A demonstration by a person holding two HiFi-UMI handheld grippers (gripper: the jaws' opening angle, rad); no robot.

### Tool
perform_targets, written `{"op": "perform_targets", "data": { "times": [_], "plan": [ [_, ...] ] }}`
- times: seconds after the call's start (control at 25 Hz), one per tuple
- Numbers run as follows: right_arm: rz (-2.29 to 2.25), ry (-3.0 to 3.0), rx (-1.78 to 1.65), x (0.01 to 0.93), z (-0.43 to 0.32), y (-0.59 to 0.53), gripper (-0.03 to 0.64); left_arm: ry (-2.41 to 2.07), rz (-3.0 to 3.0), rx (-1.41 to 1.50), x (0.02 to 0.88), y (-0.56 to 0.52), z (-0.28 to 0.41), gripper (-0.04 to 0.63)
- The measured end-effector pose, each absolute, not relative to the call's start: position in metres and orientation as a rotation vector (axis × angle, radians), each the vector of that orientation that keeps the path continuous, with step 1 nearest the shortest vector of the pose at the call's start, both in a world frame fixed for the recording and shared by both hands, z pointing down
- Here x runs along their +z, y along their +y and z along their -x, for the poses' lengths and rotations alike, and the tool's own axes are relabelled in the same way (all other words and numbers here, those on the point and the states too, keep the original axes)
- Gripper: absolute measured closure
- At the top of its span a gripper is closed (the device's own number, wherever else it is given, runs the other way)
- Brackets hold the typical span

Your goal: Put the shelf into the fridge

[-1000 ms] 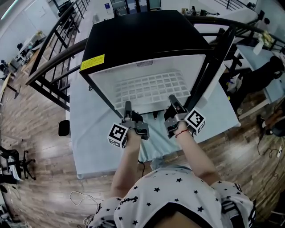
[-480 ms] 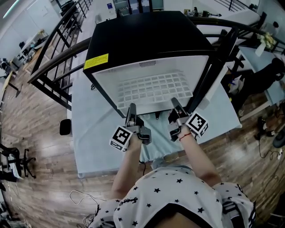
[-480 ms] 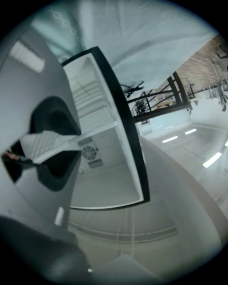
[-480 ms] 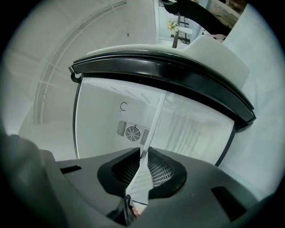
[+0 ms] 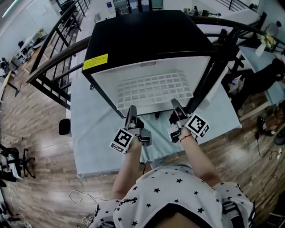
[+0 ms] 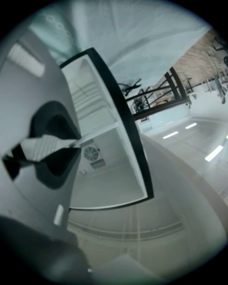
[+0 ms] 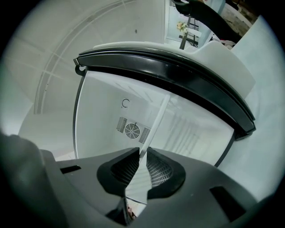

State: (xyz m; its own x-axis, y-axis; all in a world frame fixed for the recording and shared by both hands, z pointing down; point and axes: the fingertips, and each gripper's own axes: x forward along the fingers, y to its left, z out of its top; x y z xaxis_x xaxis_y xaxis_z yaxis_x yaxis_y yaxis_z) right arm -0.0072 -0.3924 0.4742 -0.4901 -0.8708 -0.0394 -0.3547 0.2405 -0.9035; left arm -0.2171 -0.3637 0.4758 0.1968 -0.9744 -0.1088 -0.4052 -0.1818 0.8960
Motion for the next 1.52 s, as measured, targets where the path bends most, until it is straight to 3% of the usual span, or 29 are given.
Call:
{"op": "perform_targets", "data": {
  "times": [1.52],
  "plan": [
    [1.202, 2.019, -1.169, 0.481, 0.011, -0.445, 0.580, -1.418, -1.685, -0.927, 0.481, -0.418, 0.222, 0.531]
  ]
}}
